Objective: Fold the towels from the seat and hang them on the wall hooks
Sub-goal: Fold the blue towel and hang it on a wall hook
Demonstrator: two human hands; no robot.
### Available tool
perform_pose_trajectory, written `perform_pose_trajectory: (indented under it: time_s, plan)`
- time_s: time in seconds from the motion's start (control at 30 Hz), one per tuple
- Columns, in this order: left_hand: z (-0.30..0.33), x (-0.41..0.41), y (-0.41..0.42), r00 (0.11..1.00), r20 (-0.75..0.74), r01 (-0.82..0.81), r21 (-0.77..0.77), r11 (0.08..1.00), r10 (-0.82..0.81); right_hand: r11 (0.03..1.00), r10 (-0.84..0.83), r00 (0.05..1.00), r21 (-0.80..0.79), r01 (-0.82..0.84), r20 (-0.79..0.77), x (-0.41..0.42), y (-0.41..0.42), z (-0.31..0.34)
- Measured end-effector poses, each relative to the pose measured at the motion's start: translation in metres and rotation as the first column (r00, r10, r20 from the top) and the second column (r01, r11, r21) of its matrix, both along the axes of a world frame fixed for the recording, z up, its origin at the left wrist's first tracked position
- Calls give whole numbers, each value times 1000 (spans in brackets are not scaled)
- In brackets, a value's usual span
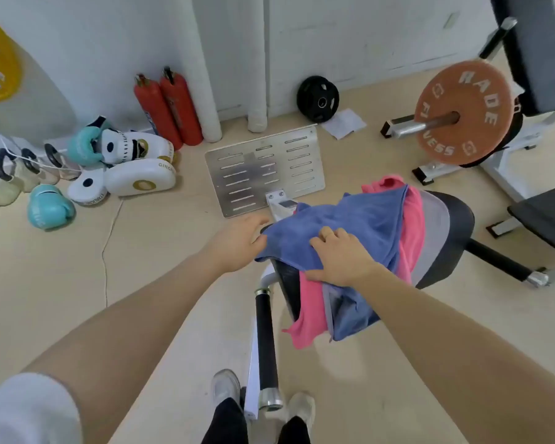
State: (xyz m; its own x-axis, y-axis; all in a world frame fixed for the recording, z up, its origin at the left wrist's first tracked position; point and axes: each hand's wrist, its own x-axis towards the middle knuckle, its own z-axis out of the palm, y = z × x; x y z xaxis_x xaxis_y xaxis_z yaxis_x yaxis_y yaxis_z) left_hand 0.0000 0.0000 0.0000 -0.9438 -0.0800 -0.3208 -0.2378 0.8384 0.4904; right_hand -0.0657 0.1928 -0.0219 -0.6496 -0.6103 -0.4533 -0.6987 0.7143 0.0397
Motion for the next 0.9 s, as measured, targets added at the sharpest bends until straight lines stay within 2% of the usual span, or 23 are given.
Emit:
perform_pose_trajectory:
  time_s: [0.13,0.2,0.27,0.37,0.47,0.5,0.57,0.7,0.8,0.9]
  plan:
    - [-15,-6,-6,995,74,61,116,991,-70,993,-43,989,105,58,-139,8,-15,-12]
    - [-19,-11,-11,988,116,84,166,983,-104,992,-123,961,-1,127,-249,11,-16,-30]
    - [-13,-17,-15,983,116,111,215,970,-139,991,-132,946,-63,118,-297,11,-20,-37]
    - [3,-27,-18,974,132,144,264,954,-184,982,-187,932,-65,176,-311,9,-33,-11]
    - [28,-38,-17,970,88,192,292,937,-226,879,-455,887,-203,432,-81,-13,-38,23]
    - [36,-41,-17,972,49,205,301,931,-230,834,-510,860,-230,502,31,-23,-41,34]
    - [49,-46,-17,975,-13,213,316,925,-220,754,-546,832,-372,541,104,-41,-47,57]
    - [68,-58,-12,987,-112,154,399,904,-118,611,-458,851,-606,510,255,-70,-57,109]
    - [85,-72,2,981,-182,32,517,855,74,495,-334,853,-696,521,401,-81,-62,144]
    - [105,-87,24,919,-243,-104,613,783,312,398,-190,830,-731,554,525,-94,-57,160]
